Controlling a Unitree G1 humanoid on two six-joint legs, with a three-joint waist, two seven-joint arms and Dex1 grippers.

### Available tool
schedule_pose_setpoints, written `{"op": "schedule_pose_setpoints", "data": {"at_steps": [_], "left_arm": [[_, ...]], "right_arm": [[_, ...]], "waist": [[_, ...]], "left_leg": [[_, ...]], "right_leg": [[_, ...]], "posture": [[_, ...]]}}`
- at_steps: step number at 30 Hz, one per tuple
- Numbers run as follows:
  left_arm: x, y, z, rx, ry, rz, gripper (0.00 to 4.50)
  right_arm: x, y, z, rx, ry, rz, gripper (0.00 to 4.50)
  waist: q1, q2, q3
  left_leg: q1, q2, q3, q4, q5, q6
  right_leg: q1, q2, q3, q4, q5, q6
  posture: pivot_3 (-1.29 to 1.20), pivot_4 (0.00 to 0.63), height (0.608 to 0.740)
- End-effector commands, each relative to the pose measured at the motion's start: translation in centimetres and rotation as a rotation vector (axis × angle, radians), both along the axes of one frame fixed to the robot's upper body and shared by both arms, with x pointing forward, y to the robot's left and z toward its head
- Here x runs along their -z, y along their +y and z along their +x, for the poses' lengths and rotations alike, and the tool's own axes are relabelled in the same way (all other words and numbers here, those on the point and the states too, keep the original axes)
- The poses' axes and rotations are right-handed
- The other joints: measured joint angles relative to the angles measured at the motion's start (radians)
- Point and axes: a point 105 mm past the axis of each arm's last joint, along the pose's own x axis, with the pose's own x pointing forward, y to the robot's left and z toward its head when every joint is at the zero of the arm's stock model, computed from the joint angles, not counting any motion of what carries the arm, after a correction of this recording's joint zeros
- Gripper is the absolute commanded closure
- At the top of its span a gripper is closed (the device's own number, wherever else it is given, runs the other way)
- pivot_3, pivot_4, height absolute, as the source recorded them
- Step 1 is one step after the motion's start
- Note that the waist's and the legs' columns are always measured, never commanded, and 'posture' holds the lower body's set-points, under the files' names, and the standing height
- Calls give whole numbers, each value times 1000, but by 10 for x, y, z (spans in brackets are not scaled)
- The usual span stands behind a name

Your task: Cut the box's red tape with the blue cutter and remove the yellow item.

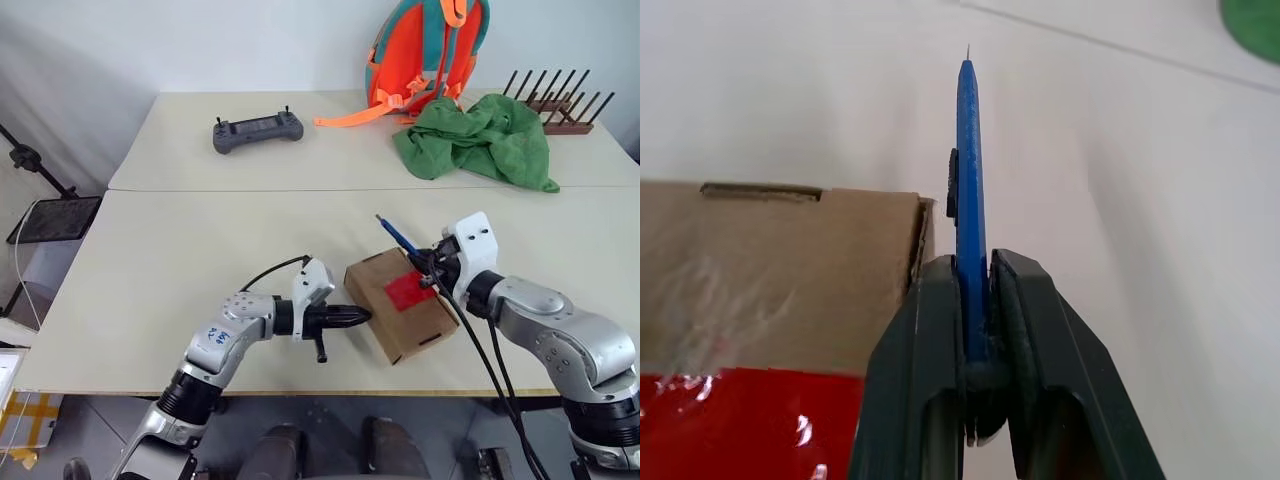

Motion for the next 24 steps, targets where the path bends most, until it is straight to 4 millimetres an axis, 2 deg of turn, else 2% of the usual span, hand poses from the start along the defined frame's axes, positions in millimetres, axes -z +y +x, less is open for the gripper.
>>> {"op": "schedule_pose_setpoints", "data": {"at_steps": [1,6,9,12,15,18,20,22,24], "left_arm": [[-12,-1,13,-65,-65,-23,4475],[-16,8,17,-67,-79,-7,4475],[-21,28,13,-38,-149,44,4475],[-42,60,20,-78,-244,27,4475],[-54,82,20,-38,-357,60,3912],[-79,93,26,6,-579,77,2993],[-88,92,25,78,-659,87,2464],[-92,90,27,161,-830,175,1850],[-112,78,38,202,-997,194,1316]], "right_arm": [[-7,7,8,-25,-37,6,4355],[-21,-3,16,-37,-79,-28,4355],[-33,-21,8,-57,-106,-95,4355],[-59,-38,-6,-96,-86,-59,4355],[-70,-37,-19,-174,-18,9,4355],[-82,-26,-38,-290,95,138,4355],[-85,-20,-46,-338,166,191,4355],[-83,-13,-56,-399,269,220,4355],[-76,7,-68,-513,374,251,4355]], "waist": [[0,0,0],[0,0,0],[-1,0,0],[0,0,0],[0,0,0],[0,0,1],[0,0,1],[1,0,1],[4,-1,2]], "left_leg": [[0,0,0,-1,0,0],[0,0,1,-2,0,0],[0,0,1,-4,0,0],[-1,0,1,-5,0,0],[-1,1,0,-5,0,0],[0,2,0,-6,0,0],[-2,2,0,-5,0,-1],[-1,2,-2,-6,0,-1],[-2,1,-2,-6,0,-1]], "right_leg": [[0,0,0,0,0,0],[-1,0,-2,1,0,0],[-2,0,-2,1,0,0],[-2,0,-3,0,0,0],[-1,0,-3,-2,0,0],[0,-1,-2,-7,0,-1],[-1,-6,-1,-8,0,-2],[0,-9,-3,-8,0,-3],[0,-11,-4,-8,0,-3]], "posture": [[0,150,740],[0,150,740],[0,150,740],[0,150,740],[0,150,740],[0,150,740],[0,150,740],[0,150,740],[0,150,740]]}}
